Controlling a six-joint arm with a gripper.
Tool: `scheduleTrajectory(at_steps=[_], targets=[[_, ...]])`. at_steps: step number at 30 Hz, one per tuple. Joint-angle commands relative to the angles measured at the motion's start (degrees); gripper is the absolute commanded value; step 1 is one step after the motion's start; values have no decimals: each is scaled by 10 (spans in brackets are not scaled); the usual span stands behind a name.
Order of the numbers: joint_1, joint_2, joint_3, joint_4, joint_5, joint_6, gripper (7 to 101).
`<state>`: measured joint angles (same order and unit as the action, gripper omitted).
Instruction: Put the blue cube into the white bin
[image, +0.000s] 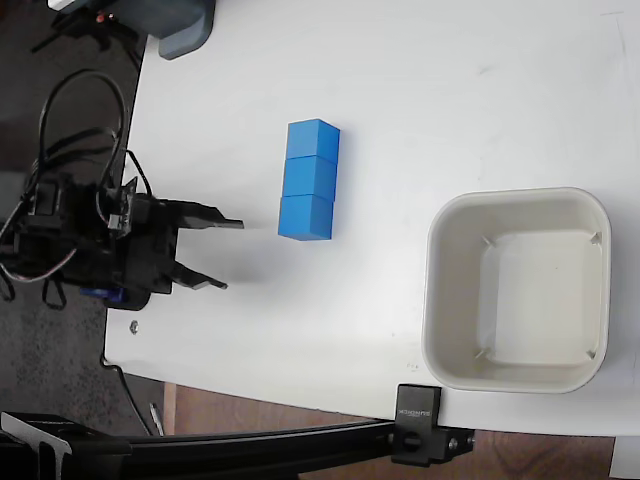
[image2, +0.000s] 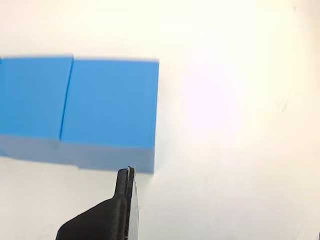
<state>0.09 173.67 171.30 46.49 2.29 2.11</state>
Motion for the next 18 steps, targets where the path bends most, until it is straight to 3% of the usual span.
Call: scheduleTrajectory(at_steps=[1,6,10,16,18], targets=[[20,-25,-128,71,-4,-33,1003],[72,-108,-223,98,-56,-90,1003],[81,-192,-304,117,-82,-153,1003],[92,-301,-401,169,-100,-259,1003],[85,-337,-430,191,-70,-275,1008]])
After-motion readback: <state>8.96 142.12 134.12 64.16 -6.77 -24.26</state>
